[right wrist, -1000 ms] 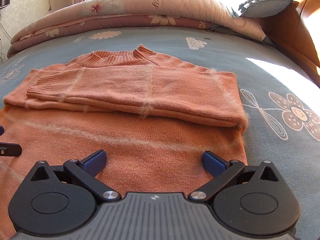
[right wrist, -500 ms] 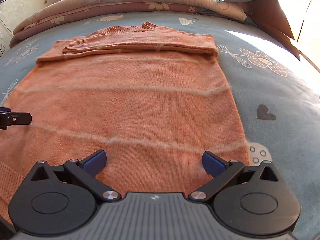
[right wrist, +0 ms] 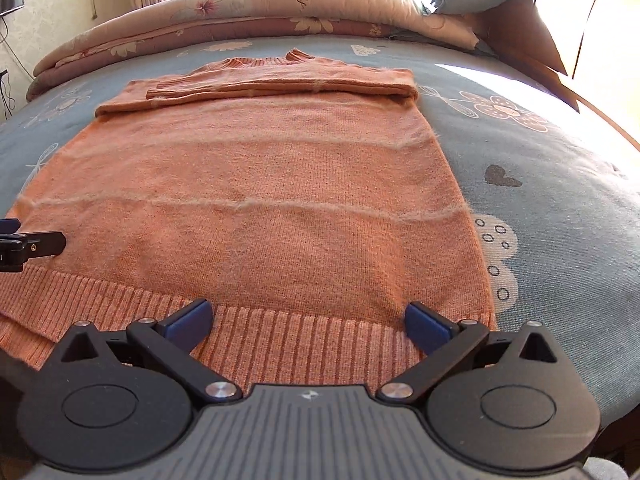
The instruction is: Fold clothes
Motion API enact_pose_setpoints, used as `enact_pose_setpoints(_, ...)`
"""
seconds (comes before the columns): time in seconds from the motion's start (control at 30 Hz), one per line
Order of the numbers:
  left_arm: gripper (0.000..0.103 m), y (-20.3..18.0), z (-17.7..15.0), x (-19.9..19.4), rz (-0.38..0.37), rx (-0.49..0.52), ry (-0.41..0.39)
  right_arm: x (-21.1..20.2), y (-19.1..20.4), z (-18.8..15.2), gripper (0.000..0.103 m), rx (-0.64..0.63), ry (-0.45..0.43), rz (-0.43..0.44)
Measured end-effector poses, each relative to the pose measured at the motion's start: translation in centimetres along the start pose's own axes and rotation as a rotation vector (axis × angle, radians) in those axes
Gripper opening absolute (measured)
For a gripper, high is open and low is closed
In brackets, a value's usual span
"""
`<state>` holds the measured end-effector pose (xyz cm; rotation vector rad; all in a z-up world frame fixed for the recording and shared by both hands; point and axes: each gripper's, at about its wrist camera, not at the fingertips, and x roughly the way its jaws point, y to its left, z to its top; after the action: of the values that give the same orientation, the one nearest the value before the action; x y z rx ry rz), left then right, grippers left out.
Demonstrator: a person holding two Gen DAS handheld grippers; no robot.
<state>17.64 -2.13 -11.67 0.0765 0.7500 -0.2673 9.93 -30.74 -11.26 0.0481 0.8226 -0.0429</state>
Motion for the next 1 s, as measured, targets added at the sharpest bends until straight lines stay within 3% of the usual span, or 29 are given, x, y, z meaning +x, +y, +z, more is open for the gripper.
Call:
enact_pose_setpoints(0.1, 0.102, 0.1, -0.2, 0.0, -0.003, 0.000, -0.010, -0.6, 1.2, 0.9, 0.103, 0.008, -0.063, 0.052)
enact_pose_setpoints(0.2, 0.102, 0.0, -0.2, 0.0, 0.002, -0.008, -0.010, -0.3, 3.3, 2.0, 0.103, -0.003, -0.121, 0.209)
enact_pose_setpoints(0.23, 0.102, 0.0, -0.2, 0.0, 0.004, -0.011, -0.010, -0.1, 3.3, 2.0, 0.103, -0.002, -0.131, 0.226)
enact_pose_setpoints(0.63, 0.102, -0.1, 0.4, 0.1, 0.006, -0.002, 0.025, 0.0, -0.9, -1.3, 0.103, 0.050, -0.236, 0.146)
enact_pose_setpoints(0.73, 0.102, -0.2, 2.2, 0.4, -0.016, -0.011, 0.087, 0.1, -2.0, -2.1, 0.103, 0.063, -0.262, 0.126)
enact_pose_setpoints(0.9, 0.102, -5.1, 8.1, 1.2, -0.066, 0.128, 0.090, 0.9, -0.4, -2.2, 0.103, -0.021, -0.268, 0.034)
enact_pose_setpoints(1.0, 0.102, -8.9, 11.8, 2.3, -0.113, 0.207, 0.098, 1.0, -0.5, -2.0, 0.103, -0.021, -0.259, 0.032)
